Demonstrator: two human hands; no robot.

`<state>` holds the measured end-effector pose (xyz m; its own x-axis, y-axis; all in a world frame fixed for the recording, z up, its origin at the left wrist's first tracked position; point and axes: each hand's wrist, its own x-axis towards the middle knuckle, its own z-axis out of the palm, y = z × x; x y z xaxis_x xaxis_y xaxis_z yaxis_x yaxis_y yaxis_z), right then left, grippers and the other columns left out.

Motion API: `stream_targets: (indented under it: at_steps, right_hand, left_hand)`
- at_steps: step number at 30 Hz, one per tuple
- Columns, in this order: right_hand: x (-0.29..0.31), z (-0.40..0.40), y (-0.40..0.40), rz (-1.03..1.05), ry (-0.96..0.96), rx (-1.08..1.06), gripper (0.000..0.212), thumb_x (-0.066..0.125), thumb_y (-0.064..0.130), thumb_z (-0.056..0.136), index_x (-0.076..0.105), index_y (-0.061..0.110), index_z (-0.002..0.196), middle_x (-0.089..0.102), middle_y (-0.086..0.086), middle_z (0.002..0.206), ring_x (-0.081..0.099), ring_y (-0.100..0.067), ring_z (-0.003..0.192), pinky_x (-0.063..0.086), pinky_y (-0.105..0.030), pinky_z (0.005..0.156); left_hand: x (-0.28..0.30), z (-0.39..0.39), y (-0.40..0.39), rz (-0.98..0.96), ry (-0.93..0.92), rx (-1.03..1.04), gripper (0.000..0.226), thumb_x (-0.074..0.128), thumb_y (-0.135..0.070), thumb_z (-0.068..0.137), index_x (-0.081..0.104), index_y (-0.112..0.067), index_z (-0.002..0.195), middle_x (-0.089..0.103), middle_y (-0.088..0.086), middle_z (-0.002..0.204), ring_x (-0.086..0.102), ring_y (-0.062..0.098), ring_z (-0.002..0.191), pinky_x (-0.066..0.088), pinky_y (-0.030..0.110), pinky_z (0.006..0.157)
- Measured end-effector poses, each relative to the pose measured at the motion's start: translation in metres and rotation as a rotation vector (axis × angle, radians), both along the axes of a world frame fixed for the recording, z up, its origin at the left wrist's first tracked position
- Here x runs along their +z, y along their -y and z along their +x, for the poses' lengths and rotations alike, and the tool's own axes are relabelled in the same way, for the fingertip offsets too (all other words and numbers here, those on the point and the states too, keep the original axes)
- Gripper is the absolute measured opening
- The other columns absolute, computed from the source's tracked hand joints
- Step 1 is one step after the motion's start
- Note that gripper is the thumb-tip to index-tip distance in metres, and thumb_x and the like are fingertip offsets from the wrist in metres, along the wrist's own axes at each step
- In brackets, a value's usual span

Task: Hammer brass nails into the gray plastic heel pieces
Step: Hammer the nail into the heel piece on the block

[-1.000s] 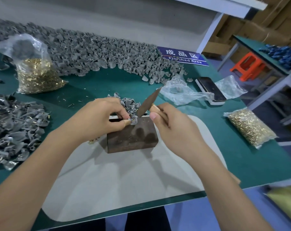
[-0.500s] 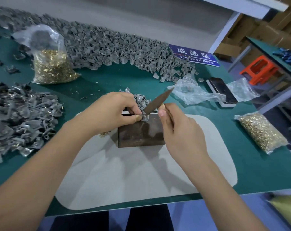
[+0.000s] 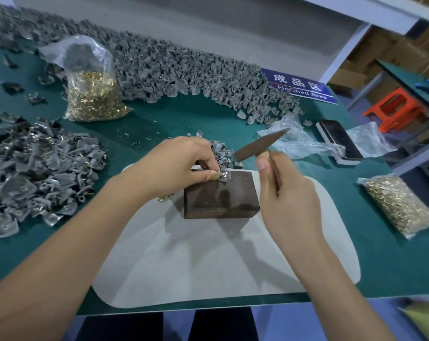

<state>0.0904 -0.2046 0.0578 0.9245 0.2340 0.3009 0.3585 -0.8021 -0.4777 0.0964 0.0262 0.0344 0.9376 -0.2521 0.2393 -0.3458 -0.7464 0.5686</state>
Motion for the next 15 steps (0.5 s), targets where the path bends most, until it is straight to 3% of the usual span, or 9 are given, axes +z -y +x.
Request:
stream_targets:
  at_steps: [3, 7, 11, 15]
  right_hand:
    - [0.0005, 0.0035, 0.0023, -0.097, -0.063, 0.022, 0.028, 0.038, 0.056, 0.105, 0.056, 0.035, 0.107, 0.066, 0.004, 0.076, 0.06, -0.031, 0.077, 0.05, -0.042, 0.065]
    - [0.0025, 0.0059, 0.0033, -0.005, 0.024, -0.012, 0.027, 0.034, 0.055, 0.106, 0.054, 0.037, 0.11, 0.059, 0.004, 0.068, 0.057, -0.03, 0.069, 0.046, -0.042, 0.059]
    - [0.0023, 0.0067, 0.0023, -0.16, -0.058, 0.056, 0.03, 0.034, 0.059, 0.103, 0.053, 0.039, 0.114, 0.07, 0.004, 0.082, 0.063, -0.032, 0.082, 0.051, -0.042, 0.068]
    - [0.0004, 0.0022, 0.0018, -0.022, 0.066, 0.007, 0.031, 0.031, 0.057, 0.104, 0.053, 0.04, 0.117, 0.064, 0.006, 0.071, 0.062, -0.032, 0.072, 0.041, -0.038, 0.058]
  left_hand:
    - [0.0004, -0.0001, -0.0011, -0.004, -0.001, 0.006, 0.006, 0.076, -0.035, 0.09, 0.076, -0.03, 0.092, 0.061, -0.018, 0.088, 0.057, 0.006, 0.087, 0.051, 0.04, 0.079]
    - [0.0002, -0.0005, -0.0009, 0.004, 0.006, 0.007, 0.004, 0.076, -0.035, 0.09, 0.075, -0.031, 0.092, 0.06, -0.02, 0.088, 0.057, 0.005, 0.086, 0.05, 0.038, 0.078]
    - [-0.0004, -0.0001, -0.0012, 0.006, 0.008, 0.0, 0.004, 0.075, -0.036, 0.091, 0.074, -0.032, 0.091, 0.062, -0.018, 0.091, 0.057, 0.005, 0.088, 0.05, 0.038, 0.078]
    - [0.0001, 0.0, -0.0018, 0.007, -0.006, -0.009, 0.003, 0.073, -0.036, 0.092, 0.072, -0.033, 0.091, 0.061, -0.017, 0.092, 0.058, 0.006, 0.09, 0.051, 0.041, 0.081]
